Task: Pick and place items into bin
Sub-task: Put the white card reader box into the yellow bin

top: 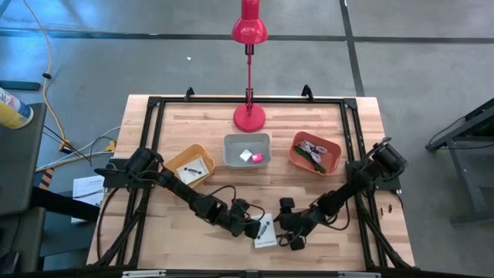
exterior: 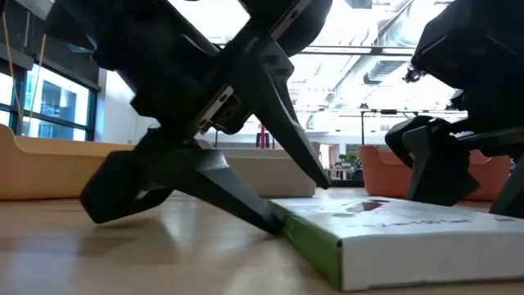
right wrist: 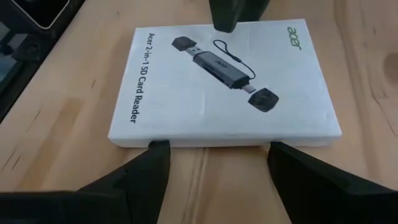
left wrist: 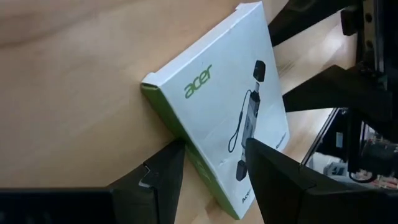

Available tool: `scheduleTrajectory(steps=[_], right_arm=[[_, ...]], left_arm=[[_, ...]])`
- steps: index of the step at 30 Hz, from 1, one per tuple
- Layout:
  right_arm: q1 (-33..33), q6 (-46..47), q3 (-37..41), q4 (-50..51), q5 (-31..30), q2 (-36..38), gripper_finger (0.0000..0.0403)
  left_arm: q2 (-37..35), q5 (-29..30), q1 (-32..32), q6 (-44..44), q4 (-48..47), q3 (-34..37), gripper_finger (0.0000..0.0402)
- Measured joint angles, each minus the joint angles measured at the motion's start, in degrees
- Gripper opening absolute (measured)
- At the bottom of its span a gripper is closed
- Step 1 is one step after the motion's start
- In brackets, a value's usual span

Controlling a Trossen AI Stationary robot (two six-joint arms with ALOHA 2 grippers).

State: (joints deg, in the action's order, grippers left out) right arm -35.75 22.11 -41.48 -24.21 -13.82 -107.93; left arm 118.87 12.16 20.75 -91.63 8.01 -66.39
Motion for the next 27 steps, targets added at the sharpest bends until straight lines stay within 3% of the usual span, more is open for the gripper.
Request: scheduleTrajectory(steps=[4,10,16,21,27], right_arm=[[-0.07,0.65,-2.25,0.57,-0.94,-2.52,0.0259],[-0.04,2.92,-2.88,2.76,-1.34,-2.44,0.0259],[0.0,3.14,-2.86,1.78,-2.19,-2.49,0.0259],[0.0,3.19,-2.71,-0.28,-3.72,-2.63,0.0259],[-0.01,3.53,-2.6,-1.23,-4.51,-2.7,0.0259]], left_arm=[[-0.15,-0.3,0.09,2.27,-1.07,0.0,0.0161],[-0.72,-6.55,0.36,4.85,-5.77,-0.35,0.0161],[-0.71,-5.72,2.03,3.05,-6.7,-0.33,0.0161],[-0.61,-1.08,3.2,0.5,-4.75,-0.08,0.0161],[-0.27,5.19,3.15,5.37,-0.35,0.26,0.0161]])
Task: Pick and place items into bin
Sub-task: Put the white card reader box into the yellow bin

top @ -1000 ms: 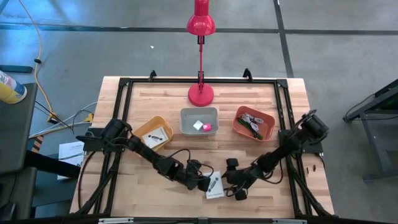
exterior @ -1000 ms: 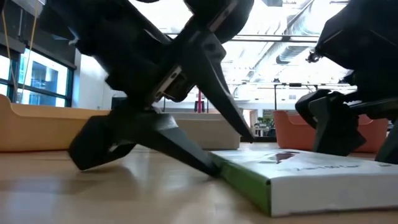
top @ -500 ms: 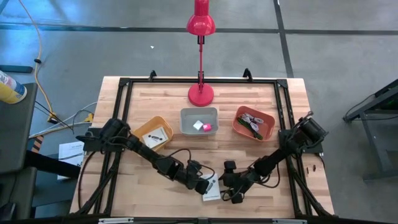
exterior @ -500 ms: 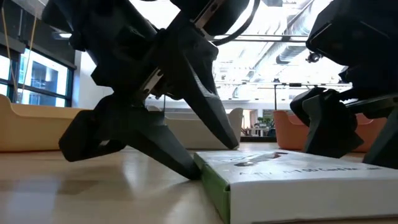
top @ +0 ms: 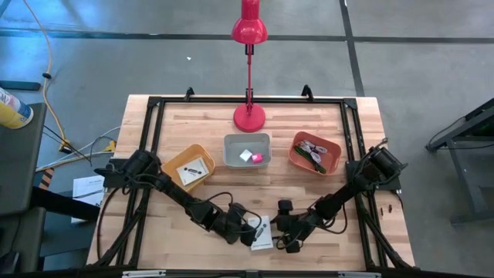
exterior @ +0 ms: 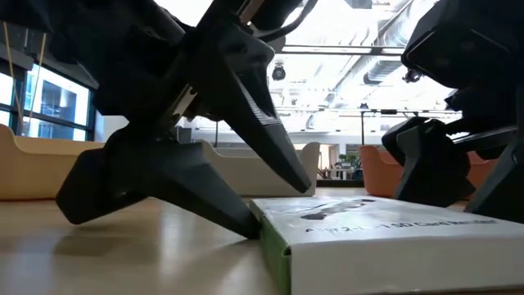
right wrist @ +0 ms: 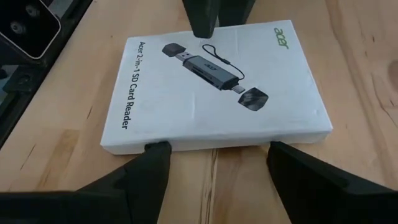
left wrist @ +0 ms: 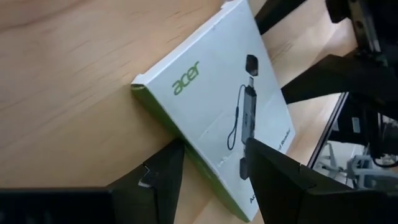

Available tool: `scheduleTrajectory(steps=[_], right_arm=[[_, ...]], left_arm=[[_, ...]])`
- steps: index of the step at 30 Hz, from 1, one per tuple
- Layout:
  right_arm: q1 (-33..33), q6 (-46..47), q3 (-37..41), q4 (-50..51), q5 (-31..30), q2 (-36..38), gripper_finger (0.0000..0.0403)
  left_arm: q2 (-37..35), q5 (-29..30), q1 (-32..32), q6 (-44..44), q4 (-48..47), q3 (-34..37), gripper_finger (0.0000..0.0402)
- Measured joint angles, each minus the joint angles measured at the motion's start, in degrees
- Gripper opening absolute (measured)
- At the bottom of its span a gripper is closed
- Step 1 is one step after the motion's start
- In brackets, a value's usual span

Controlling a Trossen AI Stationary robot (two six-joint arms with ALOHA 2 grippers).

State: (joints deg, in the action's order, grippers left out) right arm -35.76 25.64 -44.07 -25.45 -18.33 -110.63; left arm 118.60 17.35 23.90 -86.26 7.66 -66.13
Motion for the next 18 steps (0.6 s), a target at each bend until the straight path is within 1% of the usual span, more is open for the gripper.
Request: scheduleTrajectory(steps=[8,13,18], right_arm=[[-0.05,1.5,0.0,0.73,-1.06,0.04,0.0259],[-0.05,2.07,-0.11,2.37,-1.86,0.13,0.0259],[-0.05,2.29,-0.15,2.75,-2.13,0.13,0.0259]], left_arm=[[0.23,5.42,1.27,1.09,2.67,0.09,0.0161],[-0.41,10.4,2.64,0.99,3.09,0.07,0.0161],[-0.54,11.6,3.49,0.04,2.98,-0.02,0.0161]])
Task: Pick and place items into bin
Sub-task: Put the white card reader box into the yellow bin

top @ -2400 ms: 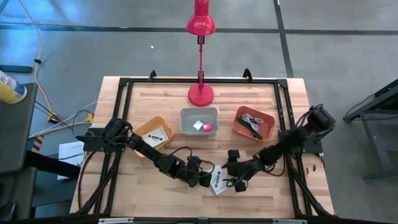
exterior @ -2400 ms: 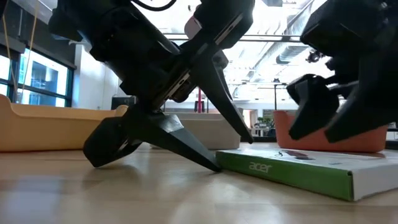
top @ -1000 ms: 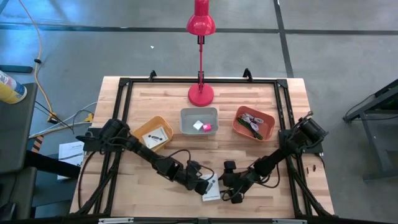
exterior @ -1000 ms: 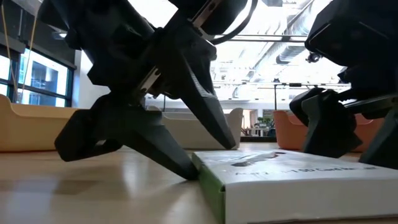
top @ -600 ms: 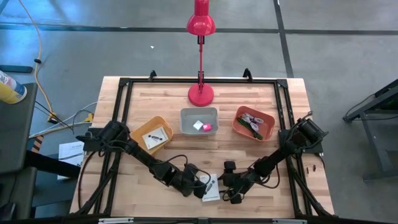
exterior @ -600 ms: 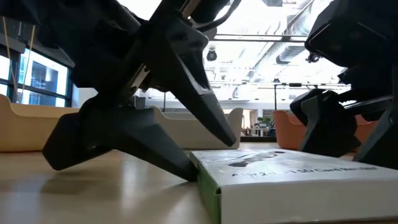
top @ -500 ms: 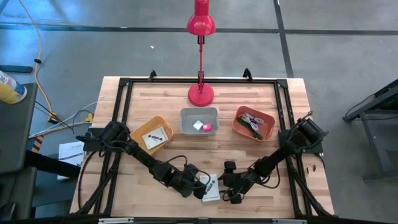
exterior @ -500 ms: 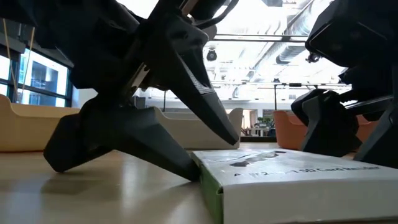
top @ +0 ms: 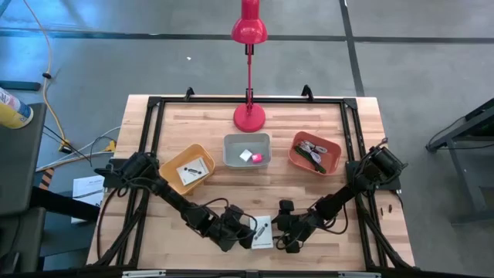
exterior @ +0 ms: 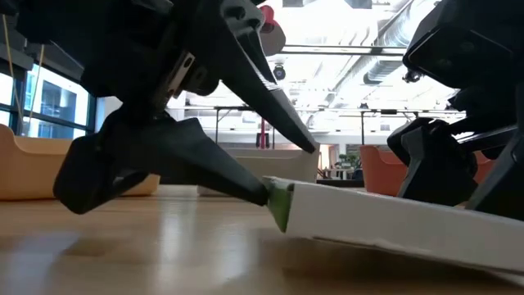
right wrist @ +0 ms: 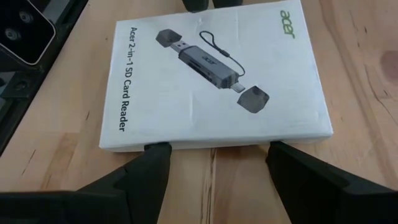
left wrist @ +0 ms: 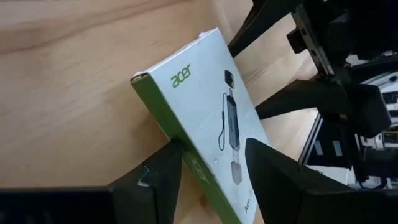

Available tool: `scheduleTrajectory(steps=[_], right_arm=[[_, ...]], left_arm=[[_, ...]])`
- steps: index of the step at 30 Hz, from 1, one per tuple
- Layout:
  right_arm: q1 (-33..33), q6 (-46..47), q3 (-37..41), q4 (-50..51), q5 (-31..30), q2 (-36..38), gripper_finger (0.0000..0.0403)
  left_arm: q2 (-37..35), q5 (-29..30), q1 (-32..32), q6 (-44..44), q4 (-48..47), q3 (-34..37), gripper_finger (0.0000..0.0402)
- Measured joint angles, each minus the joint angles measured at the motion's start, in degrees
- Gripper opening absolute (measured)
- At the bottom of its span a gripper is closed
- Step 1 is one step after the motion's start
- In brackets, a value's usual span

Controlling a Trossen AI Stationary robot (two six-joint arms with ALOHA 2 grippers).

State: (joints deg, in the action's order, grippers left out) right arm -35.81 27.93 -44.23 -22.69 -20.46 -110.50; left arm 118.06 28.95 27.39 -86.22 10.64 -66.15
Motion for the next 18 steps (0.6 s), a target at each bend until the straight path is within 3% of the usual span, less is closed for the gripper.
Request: scheduleTrajectory(steps=[5,11,18], right_arm=[[0.0,0.06,0.02,0.21,-0.16,0.02,0.0259],[0.0,-0.26,0.15,-0.95,-0.73,-0.05,0.0259],[0.07,-0.85,0.17,-2.18,-1.46,-0.13,0.0259]], left_arm=[[-0.18,3.63,0.16,1.49,2.62,0.27,0.0161],[-0.28,-0.87,-0.13,-0.52,1.43,0.47,0.0161],[-0.26,2.33,0.03,1.21,4.53,1.01,0.0161]])
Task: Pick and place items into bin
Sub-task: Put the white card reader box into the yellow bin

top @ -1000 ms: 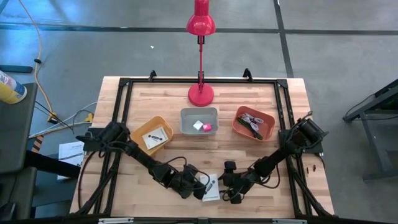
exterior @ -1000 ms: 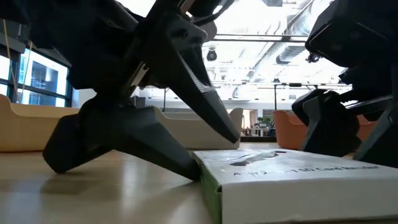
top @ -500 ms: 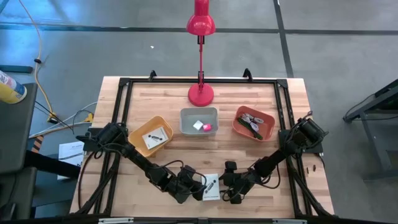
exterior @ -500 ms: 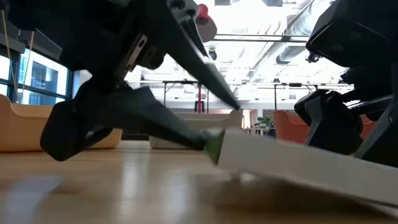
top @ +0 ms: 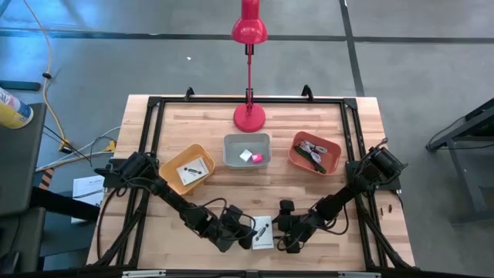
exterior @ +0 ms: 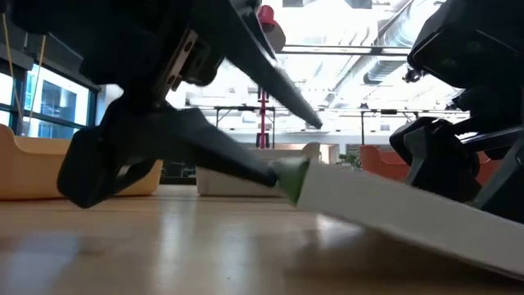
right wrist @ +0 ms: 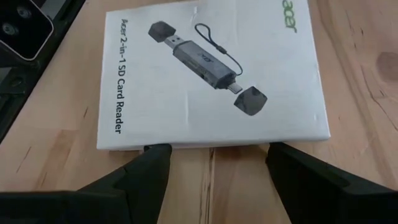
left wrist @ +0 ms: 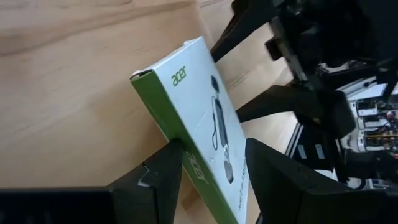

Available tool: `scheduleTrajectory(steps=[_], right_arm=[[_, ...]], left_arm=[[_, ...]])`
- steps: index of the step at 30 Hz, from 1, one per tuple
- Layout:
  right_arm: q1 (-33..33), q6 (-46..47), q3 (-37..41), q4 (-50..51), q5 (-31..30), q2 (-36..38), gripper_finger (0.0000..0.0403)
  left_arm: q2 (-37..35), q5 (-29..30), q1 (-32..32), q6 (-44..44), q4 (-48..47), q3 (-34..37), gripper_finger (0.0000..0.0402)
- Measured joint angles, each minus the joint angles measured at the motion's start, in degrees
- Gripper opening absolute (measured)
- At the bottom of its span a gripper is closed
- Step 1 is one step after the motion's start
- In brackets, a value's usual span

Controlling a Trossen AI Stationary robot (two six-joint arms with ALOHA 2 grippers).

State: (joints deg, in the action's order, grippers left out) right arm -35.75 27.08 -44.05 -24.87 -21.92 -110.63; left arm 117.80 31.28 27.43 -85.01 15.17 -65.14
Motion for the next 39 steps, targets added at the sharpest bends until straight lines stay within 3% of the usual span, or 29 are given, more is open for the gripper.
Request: scheduleTrajectory(steps=[7,14,30,39], right_arm=[[0.0,3.64,-0.26,4.97,-1.15,1.94,0.0259],[0.39,1.41,-0.02,11.74,-3.89,7.35,0.0259],[0.59,-0.05,-0.15,10.67,-2.04,8.35,0.0259],[1.61,1.15,-0.15,6.19,-0.4,5.61,0.0259]], left_arm=[[0.0,-1.31,-0.12,-1.14,-3.04,0.0,0.0161],[0.04,-3.26,-0.02,-1.4,-4.78,-0.05,0.0161],[0.07,-3.92,-0.05,-1.08,-5.53,-0.11,0.0161],[0.07,-11.83,-0.09,-7.18,-10.71,-0.2,0.0161]])
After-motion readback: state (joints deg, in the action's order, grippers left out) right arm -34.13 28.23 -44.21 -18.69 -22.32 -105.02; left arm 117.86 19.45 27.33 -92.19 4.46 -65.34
